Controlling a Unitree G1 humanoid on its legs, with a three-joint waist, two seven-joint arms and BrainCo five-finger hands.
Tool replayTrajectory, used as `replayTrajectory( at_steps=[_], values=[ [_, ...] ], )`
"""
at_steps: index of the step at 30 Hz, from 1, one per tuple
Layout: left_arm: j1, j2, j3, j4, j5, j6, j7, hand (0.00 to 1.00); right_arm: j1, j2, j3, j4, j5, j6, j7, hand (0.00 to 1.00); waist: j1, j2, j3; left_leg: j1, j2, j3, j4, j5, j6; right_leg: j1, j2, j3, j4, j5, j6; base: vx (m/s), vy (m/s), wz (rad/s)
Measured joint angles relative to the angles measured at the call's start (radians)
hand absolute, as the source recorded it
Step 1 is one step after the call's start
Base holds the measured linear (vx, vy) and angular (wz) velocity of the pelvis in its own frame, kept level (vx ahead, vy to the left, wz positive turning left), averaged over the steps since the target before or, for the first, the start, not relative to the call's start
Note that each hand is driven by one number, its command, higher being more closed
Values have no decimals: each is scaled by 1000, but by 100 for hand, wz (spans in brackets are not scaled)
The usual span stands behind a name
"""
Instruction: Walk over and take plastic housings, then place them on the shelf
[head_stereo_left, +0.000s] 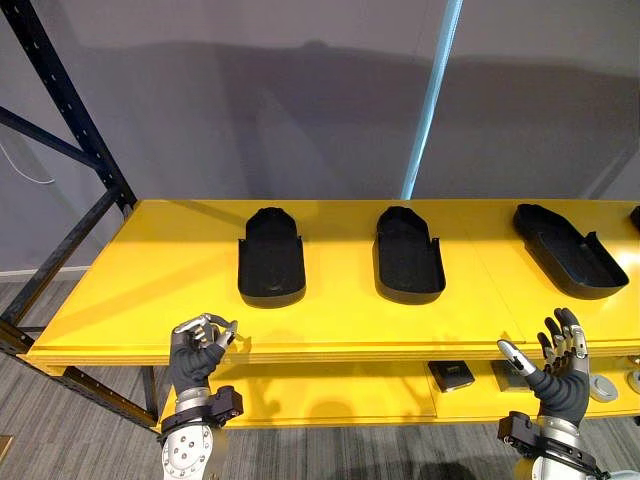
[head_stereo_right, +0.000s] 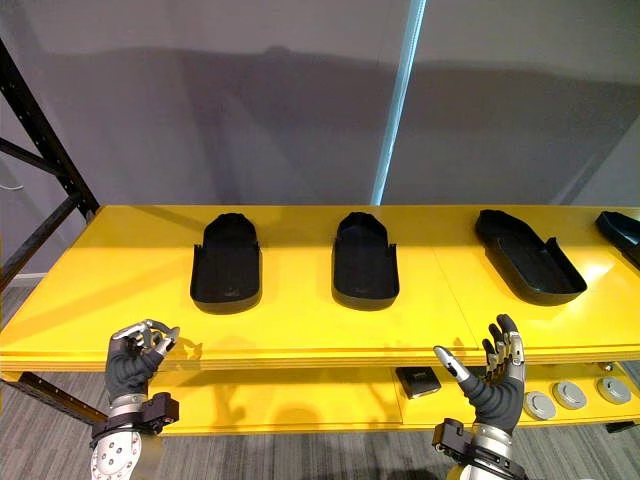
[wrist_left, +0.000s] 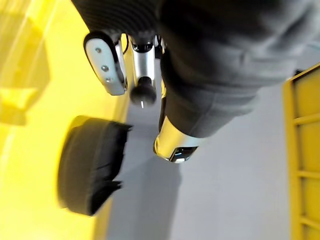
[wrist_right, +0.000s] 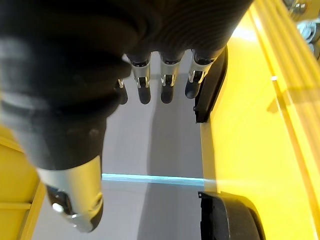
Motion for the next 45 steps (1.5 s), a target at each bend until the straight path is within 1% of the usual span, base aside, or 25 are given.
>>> replayTrajectory(
  at_steps=[1,3,5,7,8,11,13,15,18,22,23,31,32,34,36,37,38,39,40,41,42,43,44,45],
  values=[
    [-10,2,-16,28,-14,1,-11,100,-7,0,1,6,12,0,0,0,0,0,0,-5,0,6,3,2,2,-9,1,5,-1,5,4,49,5,-15],
    [-55,4,-42,72,-41,9,-29,100,-20,-1,3,22,12,0,0,0,-2,0,0,-13,0,7,3,2,2,-17,2,5,0,10,-1,19,4,-5],
    [-139,4,-83,127,-61,11,-38,100,-38,-1,30,46,12,0,0,0,-4,0,1,-21,-1,8,3,2,2,-26,2,6,3,10,-2,0,0,0],
    [-199,5,-100,160,-76,12,-47,100,-44,-1,54,47,12,0,1,0,-5,0,4,-26,-1,8,3,2,2,-33,1,7,6,10,-2,-1,11,-2],
    [-216,5,-105,170,-76,12,-47,100,-48,-1,60,48,12,0,1,0,-6,0,6,-26,-1,8,3,2,3,-33,1,8,6,10,-2,0,0,0],
    [-277,6,-109,208,-77,13,-47,100,-77,-1,72,61,12,1,0,0,-24,0,18,-26,-1,14,3,1,4,-35,1,9,7,9,-1,-47,16,-4],
    [-301,7,-111,239,-84,19,-45,100,-82,-1,77,78,12,1,-1,0,-26,0,19,-24,-1,25,3,-2,5,-40,1,17,7,7,3,-69,18,-13],
    [-324,9,-112,263,-95,20,-31,100,-75,-1,77,78,12,2,-2,0,-27,1,26,-22,-1,32,3,-3,6,-43,2,30,8,6,4,-69,20,-12],
    [-365,12,-109,305,-95,22,3,100,-73,-1,79,78,12,6,-3,0,-39,1,35,-22,-1,37,3,-3,6,-45,2,34,8,6,4,-57,18,-5],
    [-424,24,-103,349,-93,30,45,100,-70,-1,81,78,12,8,-7,0,-40,0,36,-22,-1,44,3,-3,6,-49,2,36,10,7,3,-35,15,-4],
    [-435,26,-95,357,-93,32,60,100,-70,-2,88,78,12,8,-10,0,-42,0,36,-21,-1,46,3,-3,6,-52,1,37,16,10,-1,-34,18,-4],
    [-465,30,-7,404,-52,47,109,100,-62,-2,98,78,12,9,-10,0,-42,0,41,-11,-1,46,3,-3,7,-44,1,37,19,9,0,-46,24,0],
    [-464,30,10,407,-53,49,116,0,-60,-2,98,78,12,9,-11,0,-42,0,46,-6,-1,45,1,-4,7,-37,1,36,19,6,4,-55,27,3],
    [-457,30,18,396,-53,51,134,0,-58,-2,98,78,11,9,-12,0,-40,1,47,-7,-1,38,0,-4,7,-35,0,33,18,5,4,-54,30,5],
    [-411,21,18,319,-53,63,149,0,-58,-2,98,78,11,10,-15,0,-40,1,49,-8,-2,32,0,-4,7,-35,0,31,17,5,5,-37,30,5],
    [-353,4,16,225,-53,64,152,0,-57,-2,97,78,11,10,-19,0,-39,2,49,-8,-2,31,0,-4,7,-34,0,31,17,4,5,-23,43,6],
    [-263,-18,8,87,-53,62,149,0,-56,-2,96,78,10,10,-23,0,-37,3,50,-6,-2,30,0,-6,6,-30,-1,31,17,2,7,-8,36,4],
    [-224,-29,6,32,-53,59,146,0,-57,-2,96,78,10,11,-24,0,-36,4,50,-3,-2,30,1,-7,6,-28,0,32,17,0,8,3,33,0],
    [-153,-49,1,-57,-54,42,134,0,-57,-2,94,78,10,11,-25,0,-28,6,52,9,-2,33,3,-12,5,-18,0,35,17,-3,8,0,0,0],
    [-123,-55,-2,-90,-53,34,128,0,-57,-2,94,78,10,11,-25,0,-24,9,54,18,-2,33,4,-17,4,-10,0,37,18,-6,10,9,20,-5],
    [-83,-59,-8,-128,-53,21,113,0,-60,-2,94,82,10,11,-24,0,-15,11,55,32,-2,34,11,-27,1,3,0,41,20,-11,9,-5,24,-11],
    [-53,-62,-9,-157,-53,8,93,0,-69,-4,94,93,10,11,-23,0,6,10,57,29,-2,25,67,-64,-5,8,-2,55,28,-14,8,-25,42,-48],
    [-25,-67,-1,-195,-51,-5,82,0,-98,-15,99,102,10,11,-19,0,42,7,63,-3,-3,-86,206,-141,-24,10,-5,101,36,-16,9,-29,36,-58],
    [-17,-68,4,-205,-50,-9,81,0,-111,-18,101,106,10,11,-17,0,49,6,66,-7,-5,-125,236,-156,-27,9,-5,116,38,-16,9,-6,46,-114]
  ],
)
